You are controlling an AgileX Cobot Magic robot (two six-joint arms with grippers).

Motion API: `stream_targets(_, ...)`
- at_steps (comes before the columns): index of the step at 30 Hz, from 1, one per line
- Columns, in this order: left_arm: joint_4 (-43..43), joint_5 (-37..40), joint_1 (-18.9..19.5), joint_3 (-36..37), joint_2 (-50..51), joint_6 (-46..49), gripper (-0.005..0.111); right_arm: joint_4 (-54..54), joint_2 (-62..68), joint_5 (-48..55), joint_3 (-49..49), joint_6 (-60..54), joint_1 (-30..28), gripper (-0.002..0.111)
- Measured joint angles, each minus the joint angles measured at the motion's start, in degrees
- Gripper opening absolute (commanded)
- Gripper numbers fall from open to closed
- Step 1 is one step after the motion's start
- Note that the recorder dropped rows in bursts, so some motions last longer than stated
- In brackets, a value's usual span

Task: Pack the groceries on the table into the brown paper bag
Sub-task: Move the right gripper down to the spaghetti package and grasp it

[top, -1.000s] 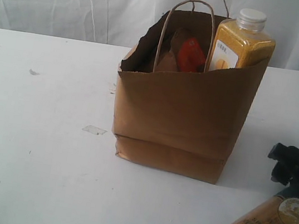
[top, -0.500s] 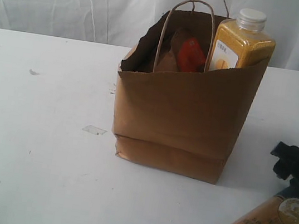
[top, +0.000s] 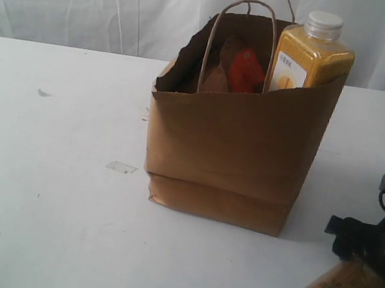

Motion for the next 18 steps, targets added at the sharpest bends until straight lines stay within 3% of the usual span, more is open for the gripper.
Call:
stream_targets(4, 0.0, 0.0, 0.0, 0.0, 0.0, 0.0, 0.0, 0.12, 1.65, -0.64, -2.6, -14.16, 0.0, 0.038)
stream_targets(8, 0.0, 0.0, 0.0, 0.0, 0.0, 0.0, 0.0, 0.34, 2.79, -0.65, -4.96, -25.29, 0.0, 0.023)
stream_targets(13, 0.0, 0.0, 0.0, 0.0, 0.0, 0.0, 0.0, -0.63, 3.38, 2.21, -7.74, -40.76, 0.0, 0.018)
stream_targets(18, 0.0, 0.0, 0.0, 0.0, 0.0, 0.0, 0.0, -1.05, 3.51, 3.9, -8.91, -42.91, 0.0, 0.022)
